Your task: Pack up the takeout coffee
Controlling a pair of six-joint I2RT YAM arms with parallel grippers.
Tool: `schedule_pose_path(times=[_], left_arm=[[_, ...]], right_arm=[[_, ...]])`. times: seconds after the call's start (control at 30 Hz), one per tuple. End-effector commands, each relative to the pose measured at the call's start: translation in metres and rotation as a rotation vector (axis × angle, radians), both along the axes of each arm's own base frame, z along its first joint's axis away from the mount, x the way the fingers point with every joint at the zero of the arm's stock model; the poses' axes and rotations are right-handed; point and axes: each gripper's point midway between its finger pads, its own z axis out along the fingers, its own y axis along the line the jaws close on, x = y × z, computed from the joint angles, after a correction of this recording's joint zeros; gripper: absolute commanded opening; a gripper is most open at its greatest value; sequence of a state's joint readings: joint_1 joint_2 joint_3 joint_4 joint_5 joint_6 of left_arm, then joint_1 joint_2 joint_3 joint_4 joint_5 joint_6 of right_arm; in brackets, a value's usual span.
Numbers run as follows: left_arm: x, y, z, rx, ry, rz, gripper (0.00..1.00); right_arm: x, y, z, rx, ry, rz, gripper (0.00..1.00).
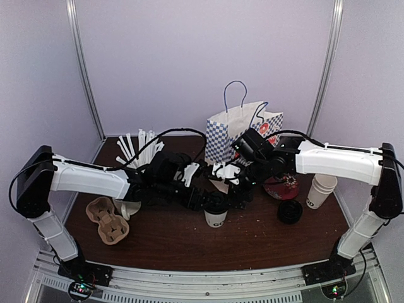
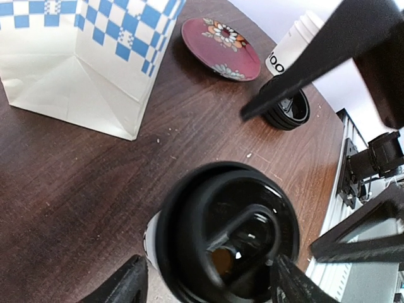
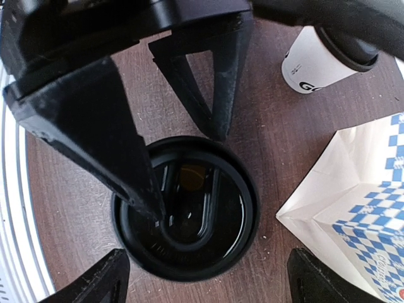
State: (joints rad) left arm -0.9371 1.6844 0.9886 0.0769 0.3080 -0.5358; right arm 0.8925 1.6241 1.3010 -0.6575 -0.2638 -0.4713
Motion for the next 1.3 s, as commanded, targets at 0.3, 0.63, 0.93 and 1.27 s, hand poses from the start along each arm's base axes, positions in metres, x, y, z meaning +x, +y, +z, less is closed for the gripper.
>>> schedule_pose_path(times=[0.3,0.63,0.93,1.27], left_arm=[[0.009,0.049,0.056,0.105,-0.129,0.153,0.69],[-0.001,0.043,0.021,-0.008,0.133,0.275,0.49],[0.007,0.036,0.013,-0.016,0.139,0.287,0.49],[0.016,0.022,0.007,-0.031,0.145,0.276,0.48]], right_arm=[[0.001,-0.041,0.044,0.175,0.223,-0.158,0.86],[0.002,-0.051,0.002,0.372,0.729,-0.293,0.52],[0.002,-0.04,-0.021,0.373,0.873,-0.333,0.49],[-0.001,-0.031,-0.03,0.363,0.921,-0.321,0.47]])
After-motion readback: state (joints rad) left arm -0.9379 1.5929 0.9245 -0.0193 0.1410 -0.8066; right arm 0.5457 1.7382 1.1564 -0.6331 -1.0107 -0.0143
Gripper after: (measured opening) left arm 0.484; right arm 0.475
